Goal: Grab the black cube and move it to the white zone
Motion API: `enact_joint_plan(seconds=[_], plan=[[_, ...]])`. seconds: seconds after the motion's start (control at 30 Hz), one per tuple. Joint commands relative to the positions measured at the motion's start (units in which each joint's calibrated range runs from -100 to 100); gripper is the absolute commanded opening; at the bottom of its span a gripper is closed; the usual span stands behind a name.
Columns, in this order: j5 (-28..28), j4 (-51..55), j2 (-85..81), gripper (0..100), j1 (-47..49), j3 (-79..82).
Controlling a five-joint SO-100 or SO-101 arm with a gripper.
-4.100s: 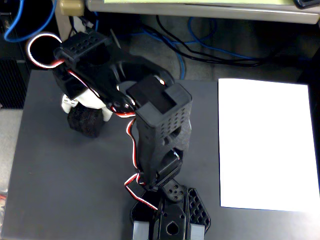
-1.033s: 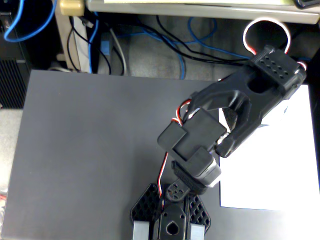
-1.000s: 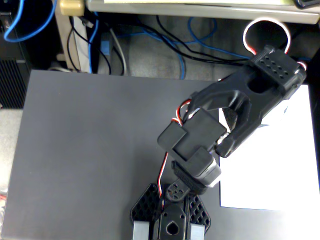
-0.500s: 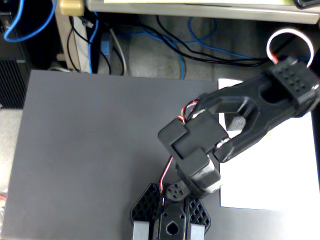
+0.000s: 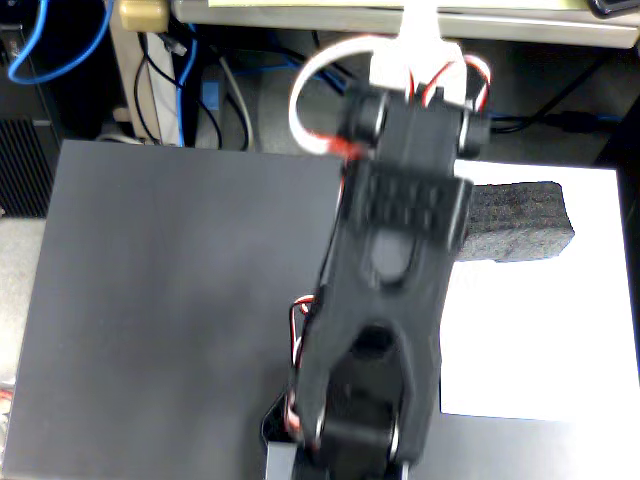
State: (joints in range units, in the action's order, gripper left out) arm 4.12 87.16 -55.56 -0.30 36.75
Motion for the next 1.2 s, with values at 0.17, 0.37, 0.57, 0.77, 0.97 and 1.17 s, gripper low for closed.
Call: enact_joint_plan(seconds=[0.17,0.37,0.57,0.77,0.97,1.17], plan=[[-7.9,-7.9,-20.0,7,1.8,10.9],[-12.0,-29.4,-20.3,6,1.8,38.1],[-12.4,-29.4,-20.3,6,1.8,38.9],[-12.4,-30.0,-27.9,6,1.8,47.2],[-12.4,-20.5,-42.4,6,5.4,54.6],[-11.8,-18.5,-41.4,6,6.0,63.3]])
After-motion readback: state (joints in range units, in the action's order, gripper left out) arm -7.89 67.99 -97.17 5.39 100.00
